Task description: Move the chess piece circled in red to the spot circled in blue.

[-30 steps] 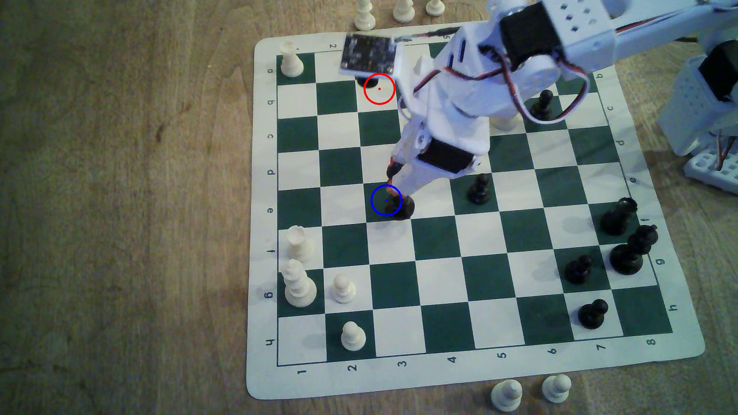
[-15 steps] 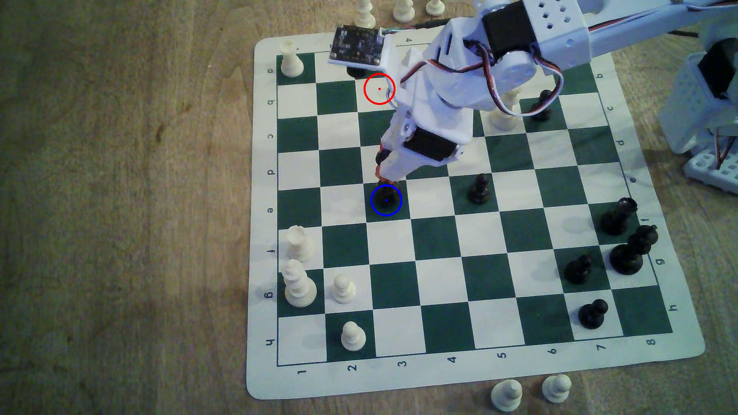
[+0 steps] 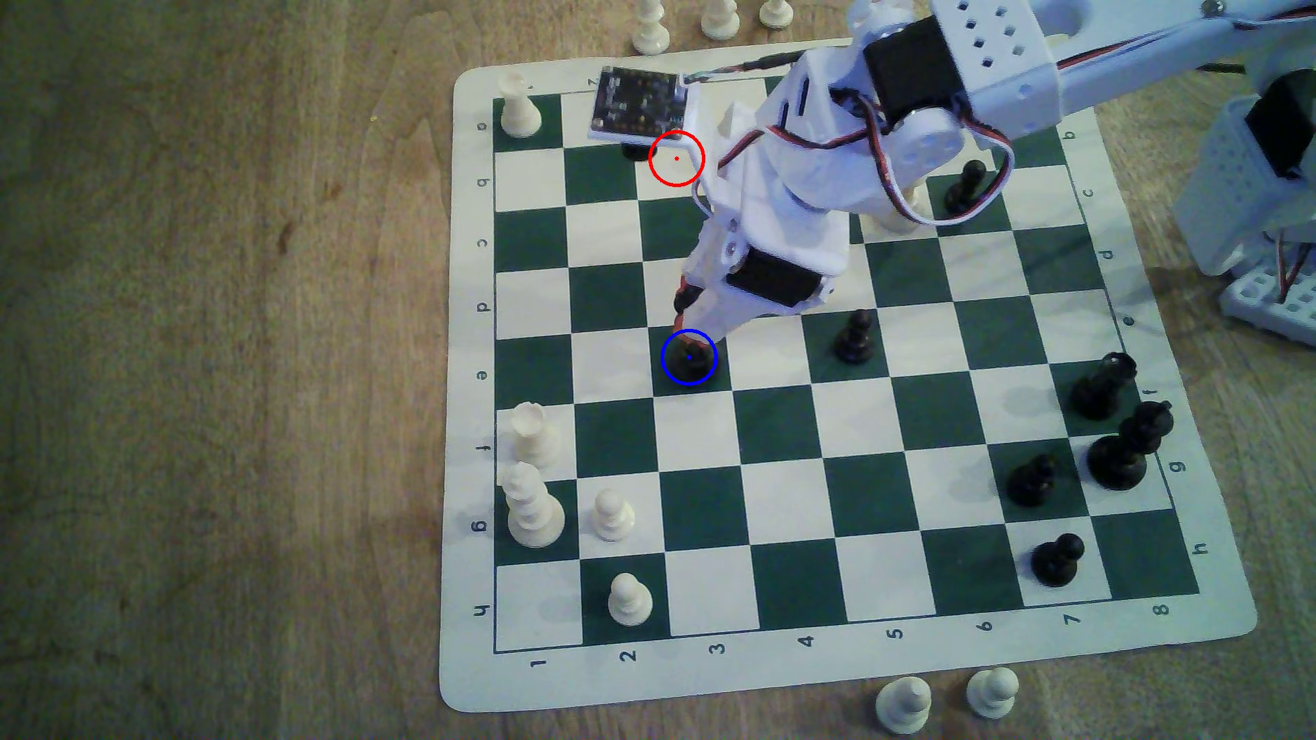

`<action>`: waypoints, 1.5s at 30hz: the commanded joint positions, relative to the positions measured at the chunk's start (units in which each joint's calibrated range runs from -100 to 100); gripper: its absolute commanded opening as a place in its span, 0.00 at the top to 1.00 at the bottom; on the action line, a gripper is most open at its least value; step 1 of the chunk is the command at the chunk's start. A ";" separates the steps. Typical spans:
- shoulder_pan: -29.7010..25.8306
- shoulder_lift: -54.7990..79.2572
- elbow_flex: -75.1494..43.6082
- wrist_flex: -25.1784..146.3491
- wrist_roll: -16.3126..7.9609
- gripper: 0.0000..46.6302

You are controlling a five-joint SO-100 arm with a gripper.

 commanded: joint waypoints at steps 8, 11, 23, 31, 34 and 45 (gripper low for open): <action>1.08 -1.04 -6.26 -0.98 0.10 0.96; 1.08 -1.04 -5.90 -1.06 -0.20 0.86; 0.77 -2.74 -2.63 -0.73 -0.93 0.49; 1.08 -9.87 5.25 4.02 1.42 0.46; 1.08 -14.11 7.97 5.41 1.56 0.48; -1.26 -45.10 31.18 8.93 1.66 1.00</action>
